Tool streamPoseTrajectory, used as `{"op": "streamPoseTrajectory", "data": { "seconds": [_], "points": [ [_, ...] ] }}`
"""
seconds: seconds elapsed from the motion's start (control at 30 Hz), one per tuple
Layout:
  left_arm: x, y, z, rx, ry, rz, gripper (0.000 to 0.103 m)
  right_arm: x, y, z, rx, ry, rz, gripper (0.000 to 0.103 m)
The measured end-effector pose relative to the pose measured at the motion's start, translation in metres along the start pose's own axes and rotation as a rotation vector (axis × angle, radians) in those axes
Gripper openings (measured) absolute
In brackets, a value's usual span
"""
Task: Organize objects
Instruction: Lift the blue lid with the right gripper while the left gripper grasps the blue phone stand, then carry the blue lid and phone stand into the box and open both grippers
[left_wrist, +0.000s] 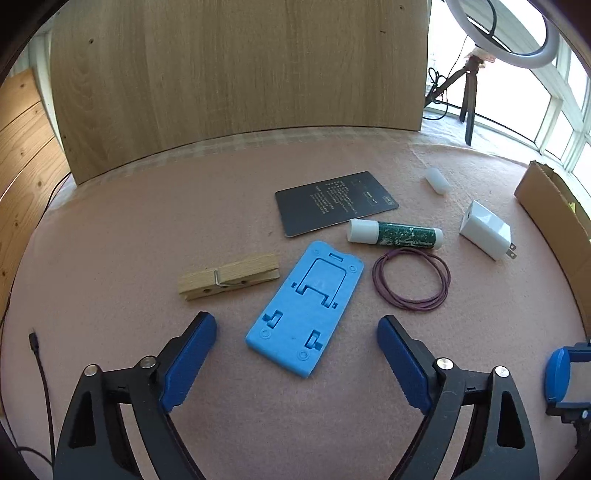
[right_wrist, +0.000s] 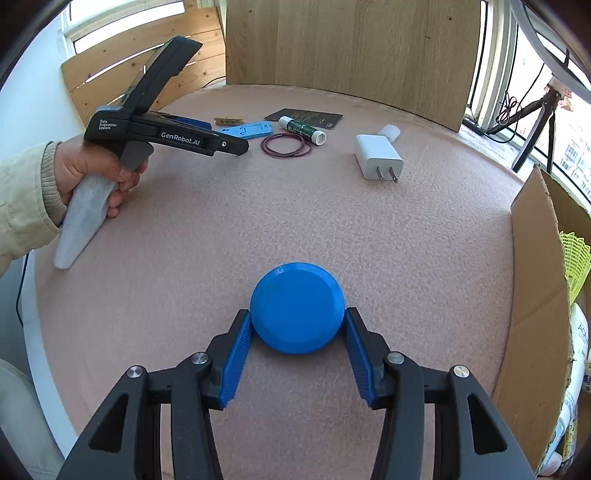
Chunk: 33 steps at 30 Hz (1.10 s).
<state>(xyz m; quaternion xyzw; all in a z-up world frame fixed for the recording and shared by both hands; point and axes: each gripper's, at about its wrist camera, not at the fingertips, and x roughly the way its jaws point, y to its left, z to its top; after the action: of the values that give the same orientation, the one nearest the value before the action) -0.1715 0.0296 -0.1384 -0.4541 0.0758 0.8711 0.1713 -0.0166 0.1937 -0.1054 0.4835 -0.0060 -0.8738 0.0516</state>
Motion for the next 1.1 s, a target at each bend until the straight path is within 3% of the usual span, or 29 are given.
{"op": "streamPoseTrajectory", "data": {
  "seconds": [0.13,0.27,0.83,1.1],
  "points": [
    [-0.003,-0.004,0.004,0.015,-0.008,-0.031,0.048,-0.001,-0.001,-0.002,0.004,-0.005,0.002,0.046],
    [-0.007,-0.008,-0.001,-0.002,-0.016,-0.024,0.041,-0.001,-0.002,-0.003,0.003,-0.005,0.0,0.046],
    [-0.087,-0.05,-0.101,-0.212,-0.004,0.013,0.039,-0.004,0.002,-0.005,0.112,-0.034,-0.041,0.045],
    [-0.118,-0.076,-0.11,-0.218,-0.031,0.04,0.039,-0.009,0.008,-0.01,0.135,-0.052,-0.027,0.045]
  ]
}}
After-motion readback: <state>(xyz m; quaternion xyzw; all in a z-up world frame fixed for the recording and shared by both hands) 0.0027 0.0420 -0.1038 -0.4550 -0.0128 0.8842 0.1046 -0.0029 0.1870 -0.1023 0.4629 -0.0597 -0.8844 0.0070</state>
